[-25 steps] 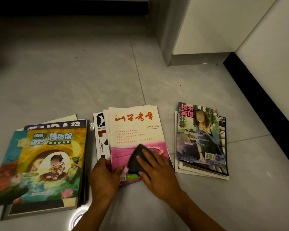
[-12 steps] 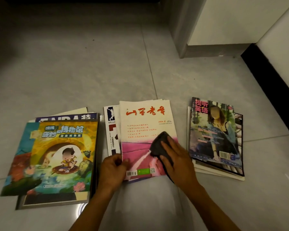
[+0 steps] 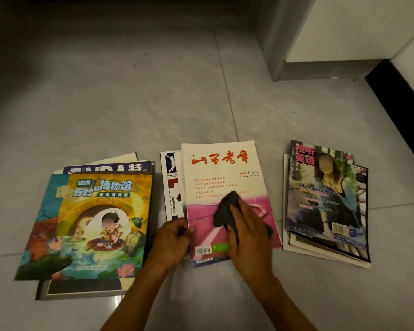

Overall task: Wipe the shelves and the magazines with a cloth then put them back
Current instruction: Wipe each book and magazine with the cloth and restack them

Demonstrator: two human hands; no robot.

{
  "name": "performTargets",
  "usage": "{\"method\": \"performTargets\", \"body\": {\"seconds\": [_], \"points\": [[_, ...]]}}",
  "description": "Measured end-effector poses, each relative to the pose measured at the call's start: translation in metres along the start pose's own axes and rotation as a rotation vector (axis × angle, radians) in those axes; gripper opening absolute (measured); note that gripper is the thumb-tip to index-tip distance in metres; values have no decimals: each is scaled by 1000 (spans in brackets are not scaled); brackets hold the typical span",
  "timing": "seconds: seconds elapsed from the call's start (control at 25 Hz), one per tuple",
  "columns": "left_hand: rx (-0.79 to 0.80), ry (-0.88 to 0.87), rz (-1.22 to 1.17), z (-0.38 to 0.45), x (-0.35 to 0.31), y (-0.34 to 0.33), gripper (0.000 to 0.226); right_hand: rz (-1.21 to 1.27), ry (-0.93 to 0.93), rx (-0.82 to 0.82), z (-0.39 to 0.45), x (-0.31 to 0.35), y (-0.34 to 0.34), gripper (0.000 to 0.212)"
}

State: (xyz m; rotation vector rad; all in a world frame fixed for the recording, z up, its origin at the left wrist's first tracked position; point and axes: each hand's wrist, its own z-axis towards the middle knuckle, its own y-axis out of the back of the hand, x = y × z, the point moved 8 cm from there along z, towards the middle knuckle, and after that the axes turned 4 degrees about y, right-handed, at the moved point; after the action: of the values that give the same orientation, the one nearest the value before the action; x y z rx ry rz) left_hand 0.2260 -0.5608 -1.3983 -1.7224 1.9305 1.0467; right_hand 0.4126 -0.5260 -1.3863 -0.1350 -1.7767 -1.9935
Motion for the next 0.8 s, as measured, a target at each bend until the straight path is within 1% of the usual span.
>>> {"method": "performTargets", "body": {"seconds": [0.04,0.08,0.12,0.16,0.2,0.24,0.28,0.36,0.4,0.44,0.48,0.52,0.56,0.6,0.64,0.68,0.72,0.76,0.8], "points": [[0,-6,5,0,1,-1,15,-44,60,-14,-7,19,-4,67],[-6,-11,19,1,2,-1,15,-50,181,18,-14,39,-9,77],[-14,-15,37,2,2,0,17,-40,312,99,-16,50,-12,82],[-19,-19,51,2,1,0,18,-31,413,165,-12,48,-12,81],[-12,-19,63,4,1,1,18,-27,452,176,-3,38,-10,72],[7,-26,75,5,0,1,17,10,397,184,9,21,-7,61],[37,-33,95,5,-1,1,16,62,272,191,24,0,-6,55],[99,-38,162,3,-1,-1,14,154,15,124,44,-36,1,55],[125,-31,193,1,-1,-3,12,174,-53,105,43,-40,4,52],[141,-23,229,1,1,-4,11,178,-66,99,35,-35,5,49],[151,-18,269,0,3,-5,12,161,-25,104,20,-23,4,49],[146,-14,314,0,3,-5,12,132,81,114,-1,-6,5,50],[134,-16,347,0,4,-4,13,101,244,126,-25,15,5,52],[123,-16,372,2,3,-4,15,83,415,178,-47,29,4,53],[115,-19,404,2,2,-4,19,66,538,235,-55,33,5,53],[108,-28,444,1,-1,-5,22,71,587,261,-48,26,5,52],[102,-47,487,1,-2,-5,25,100,548,279,-32,15,5,50],[98,-62,531,2,-2,-7,27,148,422,271,-10,0,5,49],[95,-65,575,2,-2,-9,27,202,246,229,10,-19,7,47]]}}
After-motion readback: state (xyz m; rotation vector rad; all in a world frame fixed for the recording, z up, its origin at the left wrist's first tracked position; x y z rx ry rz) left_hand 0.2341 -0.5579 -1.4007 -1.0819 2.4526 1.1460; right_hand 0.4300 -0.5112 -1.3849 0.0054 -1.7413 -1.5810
